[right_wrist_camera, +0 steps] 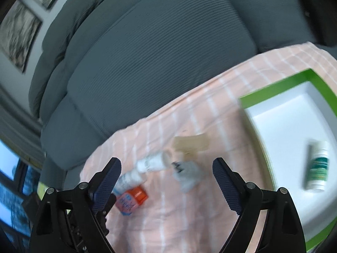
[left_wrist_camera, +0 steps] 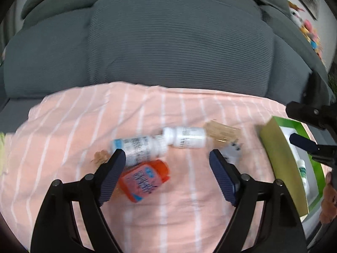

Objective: Organize rigid objects
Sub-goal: 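Move the open right gripper back to the items on the sheet, then grasp the orange bottle with the right gripper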

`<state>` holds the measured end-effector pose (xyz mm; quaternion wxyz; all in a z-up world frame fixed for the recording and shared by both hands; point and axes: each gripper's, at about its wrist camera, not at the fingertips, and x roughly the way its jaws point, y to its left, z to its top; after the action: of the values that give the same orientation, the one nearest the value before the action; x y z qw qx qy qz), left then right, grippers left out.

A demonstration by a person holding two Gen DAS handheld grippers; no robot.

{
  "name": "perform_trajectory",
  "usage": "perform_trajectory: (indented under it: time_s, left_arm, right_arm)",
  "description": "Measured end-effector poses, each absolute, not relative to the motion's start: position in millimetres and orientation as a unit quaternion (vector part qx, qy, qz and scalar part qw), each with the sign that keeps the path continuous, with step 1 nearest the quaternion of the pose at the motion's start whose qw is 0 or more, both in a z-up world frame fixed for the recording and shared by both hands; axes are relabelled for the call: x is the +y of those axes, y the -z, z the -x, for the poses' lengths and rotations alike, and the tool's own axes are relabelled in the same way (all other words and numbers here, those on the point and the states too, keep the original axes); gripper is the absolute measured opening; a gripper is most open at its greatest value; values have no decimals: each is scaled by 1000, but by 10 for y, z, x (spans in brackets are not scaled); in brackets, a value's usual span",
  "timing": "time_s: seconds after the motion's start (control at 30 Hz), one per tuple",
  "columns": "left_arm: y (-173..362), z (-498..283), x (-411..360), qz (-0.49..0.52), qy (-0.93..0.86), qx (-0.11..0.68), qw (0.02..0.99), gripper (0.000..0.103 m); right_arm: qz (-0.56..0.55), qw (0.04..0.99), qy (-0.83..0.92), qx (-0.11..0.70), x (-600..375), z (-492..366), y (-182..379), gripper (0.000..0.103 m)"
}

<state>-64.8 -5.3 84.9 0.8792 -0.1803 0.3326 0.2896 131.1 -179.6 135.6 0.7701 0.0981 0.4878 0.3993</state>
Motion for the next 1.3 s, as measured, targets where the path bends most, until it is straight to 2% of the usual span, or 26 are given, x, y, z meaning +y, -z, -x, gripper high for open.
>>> perform_trajectory:
  time_s: [0.43, 0.6, 0.83, 1.1, 1.27, 1.3]
  left_arm:
    - [-717, 891, 267, 232, -340, 331, 849, 82]
    - [-645, 969, 338, 253, -337, 339, 841, 82]
    - [-301, 1159, 600, 360, -308, 354, 806, 82]
    - [-90, 1129, 585, 384, -296, 363, 796, 80]
    - [-12, 1095, 542, 387, -295, 370, 792, 75]
    - [-11, 1090, 529, 380, -296, 371, 794, 71]
  right_arm:
    - [51, 727, -463, 504, -811, -747, -1034, 89]
    - [62, 707, -483, 513, -595, -685, -945, 89]
    - [81, 673, -496, 543, -250, -666, -770, 89]
    - [99, 615, -505, 598, 8, -626, -342, 89]
    - [86, 590, -520, 611, 46, -632, -201, 89]
    - [84, 586, -519, 616, 50, -640, -168, 89]
